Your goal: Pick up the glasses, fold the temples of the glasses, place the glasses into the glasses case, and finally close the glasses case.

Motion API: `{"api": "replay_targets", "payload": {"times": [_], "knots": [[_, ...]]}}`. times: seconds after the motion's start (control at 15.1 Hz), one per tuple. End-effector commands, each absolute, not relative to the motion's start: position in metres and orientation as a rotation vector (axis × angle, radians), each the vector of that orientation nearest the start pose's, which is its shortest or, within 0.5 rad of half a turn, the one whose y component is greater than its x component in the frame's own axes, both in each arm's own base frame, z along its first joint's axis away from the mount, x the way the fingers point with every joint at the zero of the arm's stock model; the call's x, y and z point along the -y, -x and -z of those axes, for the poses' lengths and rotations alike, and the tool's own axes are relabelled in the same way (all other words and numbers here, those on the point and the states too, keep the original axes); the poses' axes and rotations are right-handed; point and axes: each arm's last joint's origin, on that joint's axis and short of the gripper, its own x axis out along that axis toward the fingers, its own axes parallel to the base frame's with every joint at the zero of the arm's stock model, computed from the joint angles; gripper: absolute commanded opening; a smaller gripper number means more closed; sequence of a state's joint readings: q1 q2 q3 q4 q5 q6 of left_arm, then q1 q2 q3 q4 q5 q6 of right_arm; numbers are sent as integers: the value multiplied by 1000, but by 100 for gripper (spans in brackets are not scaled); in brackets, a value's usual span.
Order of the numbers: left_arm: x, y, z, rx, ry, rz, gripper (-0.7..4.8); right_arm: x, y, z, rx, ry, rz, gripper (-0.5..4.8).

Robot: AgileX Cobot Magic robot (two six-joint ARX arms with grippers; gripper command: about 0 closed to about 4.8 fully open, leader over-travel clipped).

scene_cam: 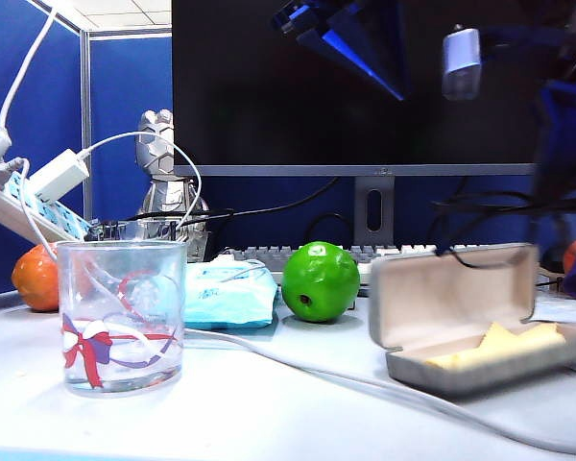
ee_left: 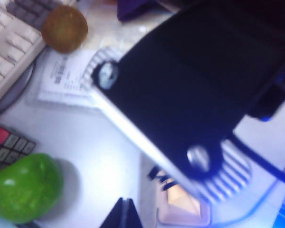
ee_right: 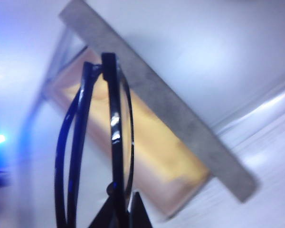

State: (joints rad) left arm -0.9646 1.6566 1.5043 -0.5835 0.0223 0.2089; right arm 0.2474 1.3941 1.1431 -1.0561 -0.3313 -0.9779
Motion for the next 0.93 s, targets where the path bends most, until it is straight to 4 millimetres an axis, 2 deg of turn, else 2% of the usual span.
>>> {"api": "replay_targets", "payload": {"times": [0.07, 0.27, 0.46, 0.73, 0.93], "knots": [[302, -208, -330, -539, -509, 1016, -5, -74, -250, -270, -784, 939, -1160, -6], [302, -208, -330, -540, -505, 1017, -5, -78, -253, -264, -786, 963, -1195, -6], [302, -208, -330, -540, -505, 1018, -5, -86, -247, -259, -819, 992, -1234, -6], [302, -208, -330, -535, -502, 1018, -5, -111, -251, -246, -660, 1130, -1206, -6], [302, -208, -330, -544, -503, 1017, -4, -116, -256, -234, -669, 1153, -1227, -6]]}}
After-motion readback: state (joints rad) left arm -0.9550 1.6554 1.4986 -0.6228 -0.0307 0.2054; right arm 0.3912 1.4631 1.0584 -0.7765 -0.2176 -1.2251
